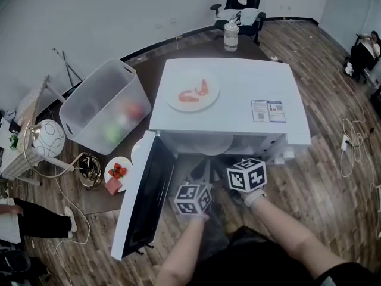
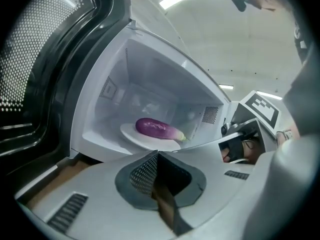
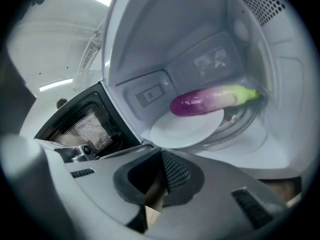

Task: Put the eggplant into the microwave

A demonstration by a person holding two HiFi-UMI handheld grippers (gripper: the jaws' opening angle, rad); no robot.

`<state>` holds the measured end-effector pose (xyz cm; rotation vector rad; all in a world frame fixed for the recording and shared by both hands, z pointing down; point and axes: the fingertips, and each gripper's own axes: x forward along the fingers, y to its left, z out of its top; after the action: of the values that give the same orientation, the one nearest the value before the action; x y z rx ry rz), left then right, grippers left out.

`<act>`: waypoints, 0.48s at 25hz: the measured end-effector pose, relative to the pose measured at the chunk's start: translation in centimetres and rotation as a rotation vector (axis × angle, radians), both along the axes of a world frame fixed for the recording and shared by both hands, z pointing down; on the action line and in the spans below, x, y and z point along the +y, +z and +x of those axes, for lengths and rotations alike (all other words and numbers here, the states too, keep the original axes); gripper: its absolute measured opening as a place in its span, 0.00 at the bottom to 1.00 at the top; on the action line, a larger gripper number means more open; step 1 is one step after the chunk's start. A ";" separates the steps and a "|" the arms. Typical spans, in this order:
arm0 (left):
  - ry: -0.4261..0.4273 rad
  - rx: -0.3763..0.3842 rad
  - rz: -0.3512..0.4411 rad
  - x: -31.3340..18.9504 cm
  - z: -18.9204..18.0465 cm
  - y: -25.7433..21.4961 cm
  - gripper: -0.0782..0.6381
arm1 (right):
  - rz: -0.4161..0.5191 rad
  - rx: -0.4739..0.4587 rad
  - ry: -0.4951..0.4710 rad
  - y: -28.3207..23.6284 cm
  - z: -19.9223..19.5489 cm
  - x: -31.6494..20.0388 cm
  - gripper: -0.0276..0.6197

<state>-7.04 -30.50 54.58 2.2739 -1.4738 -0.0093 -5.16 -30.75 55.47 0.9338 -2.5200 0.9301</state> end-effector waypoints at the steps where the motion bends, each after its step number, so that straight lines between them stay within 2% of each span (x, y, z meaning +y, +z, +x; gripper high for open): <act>1: -0.003 0.002 -0.002 -0.1 -0.1 0.0 0.11 | -0.001 -0.002 0.001 -0.1 0.0 -0.1 0.05; 12: -0.006 0.003 -0.006 -1.3 -0.2 -0.4 0.11 | -0.012 -0.021 0.009 -0.5 0.1 0.3 0.05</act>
<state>-7.27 -31.79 54.17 2.2638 -1.4770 -0.0098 -5.05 -30.43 54.98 0.9378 -2.5270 0.9622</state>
